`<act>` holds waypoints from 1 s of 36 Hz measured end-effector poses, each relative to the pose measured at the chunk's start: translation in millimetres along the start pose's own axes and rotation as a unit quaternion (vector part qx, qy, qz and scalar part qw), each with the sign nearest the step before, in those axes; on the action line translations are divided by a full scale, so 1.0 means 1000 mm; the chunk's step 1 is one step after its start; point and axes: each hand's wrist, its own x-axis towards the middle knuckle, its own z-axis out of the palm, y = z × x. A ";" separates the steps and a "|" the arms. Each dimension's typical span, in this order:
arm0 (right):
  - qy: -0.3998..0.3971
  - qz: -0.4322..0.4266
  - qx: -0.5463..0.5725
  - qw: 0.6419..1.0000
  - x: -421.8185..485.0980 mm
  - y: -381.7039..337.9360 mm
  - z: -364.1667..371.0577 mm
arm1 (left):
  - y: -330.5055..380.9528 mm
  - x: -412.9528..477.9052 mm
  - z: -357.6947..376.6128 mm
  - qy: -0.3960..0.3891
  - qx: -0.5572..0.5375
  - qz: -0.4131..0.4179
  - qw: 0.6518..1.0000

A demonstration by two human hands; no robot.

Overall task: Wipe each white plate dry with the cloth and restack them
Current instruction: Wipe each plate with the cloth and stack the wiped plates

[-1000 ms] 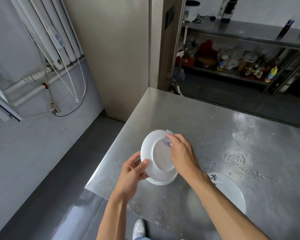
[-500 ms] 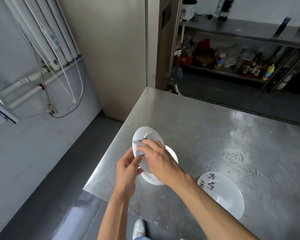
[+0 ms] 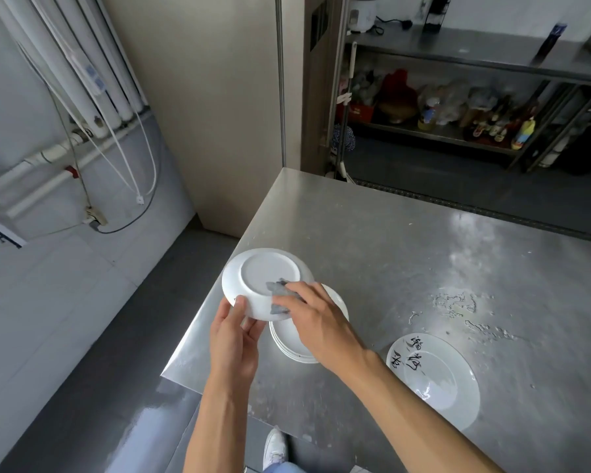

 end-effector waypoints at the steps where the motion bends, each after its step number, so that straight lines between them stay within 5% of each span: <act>1: 0.011 0.015 0.001 1.000 -0.001 0.001 0.000 | 0.001 0.000 -0.001 -0.004 0.002 -0.004 1.000; 15: 0.096 0.233 0.035 0.967 0.010 0.049 -0.030 | 0.005 -0.005 -0.004 -0.166 0.131 -0.059 0.976; 24: 0.060 0.097 0.045 0.992 0.027 0.028 -0.038 | -0.005 -0.010 0.015 -0.213 0.234 -0.053 0.947; 28: -0.021 0.017 0.046 0.999 0.025 0.015 -0.027 | -0.012 -0.008 0.017 -0.189 0.228 -0.047 0.954; 36: 0.002 0.102 0.054 0.993 0.000 0.014 -0.029 | -0.016 -0.003 0.022 -0.076 0.133 -0.051 0.987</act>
